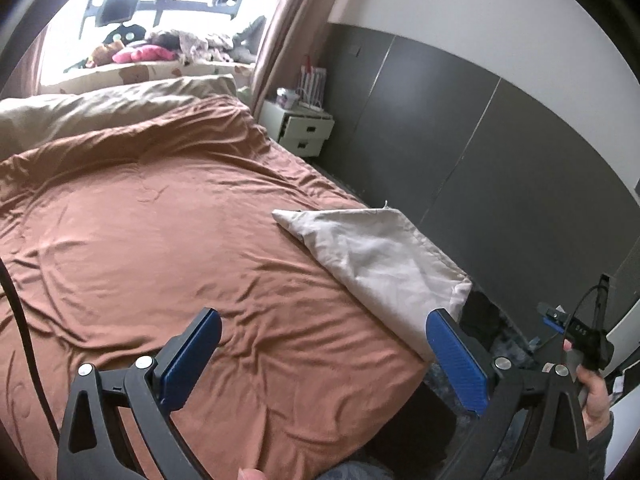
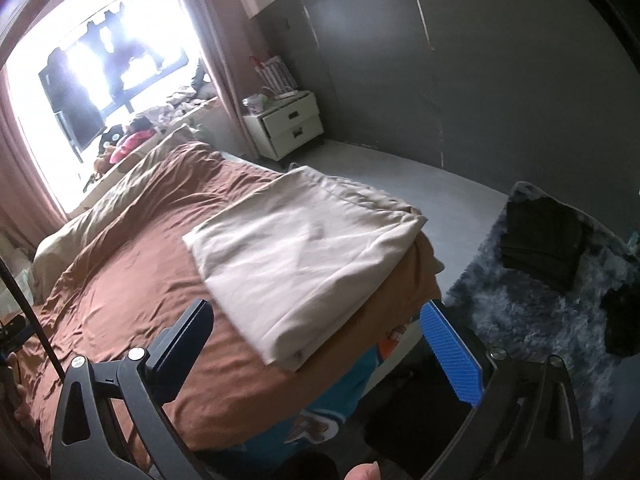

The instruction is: Fold large clothes

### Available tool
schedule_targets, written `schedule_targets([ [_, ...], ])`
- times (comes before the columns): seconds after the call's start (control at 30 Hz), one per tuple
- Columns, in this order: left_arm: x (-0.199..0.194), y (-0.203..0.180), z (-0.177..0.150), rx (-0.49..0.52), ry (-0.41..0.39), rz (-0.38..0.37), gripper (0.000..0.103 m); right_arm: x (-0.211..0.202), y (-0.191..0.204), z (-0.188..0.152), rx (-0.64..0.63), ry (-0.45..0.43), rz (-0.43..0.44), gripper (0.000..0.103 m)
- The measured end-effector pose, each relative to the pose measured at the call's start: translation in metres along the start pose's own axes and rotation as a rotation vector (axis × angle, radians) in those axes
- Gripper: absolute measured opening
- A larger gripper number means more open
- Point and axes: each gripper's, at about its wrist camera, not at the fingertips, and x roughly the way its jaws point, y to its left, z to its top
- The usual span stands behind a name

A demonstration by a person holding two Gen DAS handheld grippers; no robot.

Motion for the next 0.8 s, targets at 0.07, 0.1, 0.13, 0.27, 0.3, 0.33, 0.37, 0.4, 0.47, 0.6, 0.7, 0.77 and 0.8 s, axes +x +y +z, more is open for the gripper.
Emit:
schedule_targets([
  [0.07,-0.02,0.001,-0.007,0.013,-0.026,0.015,0.103,-0.009,0.008,-0.005,-0.017,-0.009,0.003,0.103],
  [0.1,-0.034,0.0,-0.013,0.023,-0.047,0.027,0.103,-0.015,0.012,-0.009,-0.023,-0.015,0.008,0.103],
  [0.13,-0.04,0.0,-0.017,0.026,-0.058,0.031,0.103,-0.021,0.017,-0.013,-0.028,-0.022,0.015,0.103],
  [0.27,-0.082,0.001,-0.038,0.035,-0.121,0.048,0.103,-0.038,0.028,-0.027,-0.057,-0.04,0.027,0.103],
  [0.3,-0.091,0.0,-0.043,0.04,-0.135,0.055,0.103,-0.043,0.032,-0.031,-0.069,-0.045,0.032,0.103],
  [0.33,-0.099,0.0,-0.048,0.045,-0.147,0.063,0.103,-0.046,0.033,-0.034,-0.075,-0.049,0.034,0.103],
  [0.37,-0.108,-0.001,-0.054,0.053,-0.161,0.071,0.103,-0.05,0.037,-0.037,-0.084,-0.053,0.039,0.103],
  [0.4,-0.116,-0.003,-0.059,0.06,-0.172,0.079,0.103,-0.054,0.039,-0.041,-0.09,-0.055,0.043,0.103],
  [0.47,-0.133,-0.004,-0.07,0.064,-0.194,0.09,0.103,-0.063,0.044,-0.048,-0.102,-0.065,0.052,0.103],
  [0.6,-0.16,-0.005,-0.089,0.062,-0.232,0.101,0.103,-0.08,0.057,-0.067,-0.14,-0.08,0.066,0.103],
  [0.7,-0.181,-0.009,-0.106,0.076,-0.259,0.126,0.103,-0.093,0.063,-0.08,-0.163,-0.098,0.076,0.103],
  [0.77,-0.196,-0.012,-0.117,0.087,-0.276,0.144,0.103,-0.1,0.067,-0.089,-0.176,-0.099,0.081,0.103],
  [0.8,-0.204,-0.013,-0.123,0.084,-0.286,0.148,0.103,-0.103,0.069,-0.093,-0.182,-0.102,0.083,0.103],
])
